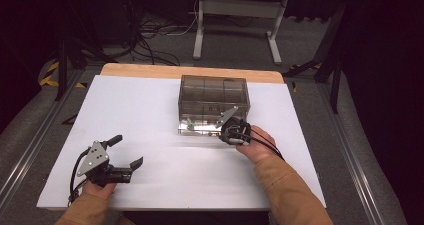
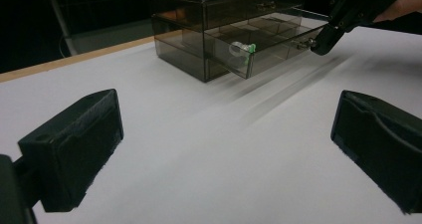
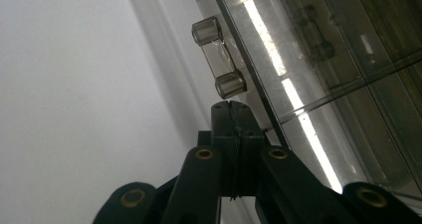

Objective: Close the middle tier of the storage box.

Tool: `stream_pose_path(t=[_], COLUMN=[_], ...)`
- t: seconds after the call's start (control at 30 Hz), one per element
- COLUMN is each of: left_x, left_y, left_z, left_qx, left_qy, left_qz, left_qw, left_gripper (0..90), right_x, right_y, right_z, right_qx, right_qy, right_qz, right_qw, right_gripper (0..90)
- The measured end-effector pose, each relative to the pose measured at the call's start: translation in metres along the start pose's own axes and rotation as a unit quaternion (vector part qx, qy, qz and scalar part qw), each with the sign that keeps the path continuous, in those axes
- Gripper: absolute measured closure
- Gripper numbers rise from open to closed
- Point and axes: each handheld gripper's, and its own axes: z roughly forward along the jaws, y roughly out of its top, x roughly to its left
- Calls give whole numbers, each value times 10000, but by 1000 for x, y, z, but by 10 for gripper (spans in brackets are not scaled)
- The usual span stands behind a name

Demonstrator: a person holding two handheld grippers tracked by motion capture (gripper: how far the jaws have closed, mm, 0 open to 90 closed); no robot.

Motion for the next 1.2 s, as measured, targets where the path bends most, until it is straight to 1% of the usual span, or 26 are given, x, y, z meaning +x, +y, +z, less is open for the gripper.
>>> stream_pose_path(t=[0.27,0.33,0.43,0.5,0.57,0.63,0.67,0.7,0.73,0.77,0.8,0.87,0.9,0.93,0.97,1.07,1.2], left_x=[0,0,0,0,0,0,0,0,0,0,0,0,0,0,0,0,0], left_y=[0,0,0,0,0,0,0,0,0,0,0,0,0,0,0,0,0], left_z=[0,0,0,0,0,0,0,0,0,0,0,0,0,0,0,0,0], left_qx=[-10,-7,-8,-6,-2,-5,-4,-6,-6,-6,-6,-7,-7,-6,-7,-7,-7], left_qy=[0,0,0,0,-1,2,2,2,4,3,3,0,0,0,0,0,-2], left_qz=[-18,-18,-22,-5,-4,-6,-5,-5,-4,-7,-7,-5,-5,-7,-7,-5,-5], left_qw=[10000,10000,10000,10000,10000,10000,10000,10000,10000,10000,10000,10000,10000,10000,10000,10000,10000], left_gripper=[9,9,9,9,9,9,9,9,9,9,9,9,9,9,9,9,9], right_x=[0,1,-1,-2,-4,-4,-6,-6,-5,-7,-7,-8,-8,-10,-11,-11,-14], right_y=[2,2,2,2,2,2,2,2,3,3,3,3,3,4,4,4,4], right_z=[-1,-1,-1,-1,-1,-1,-1,-1,-1,-1,-1,-2,-2,-1,-1,0,1], right_qx=[-40,-29,-35,-25,-95,-107,-135,-135,-156,-199,-199,-239,-239,-273,-291,-299,-369], right_qy=[-37,-73,-101,-137,-177,-195,-244,-244,-269,-321,-321,-384,-384,-453,-467,-486,-592], right_qz=[-3,52,26,41,105,136,82,82,146,159,159,221,221,233,210,256,304], right_qw=[10000,10000,9999,9999,9997,9997,9996,9996,9994,9992,9992,9987,9987,9983,9983,9980,9971], right_gripper=[900,900,900,900,900,900,900,900,900,900,900,900,900,900,900,900,890])
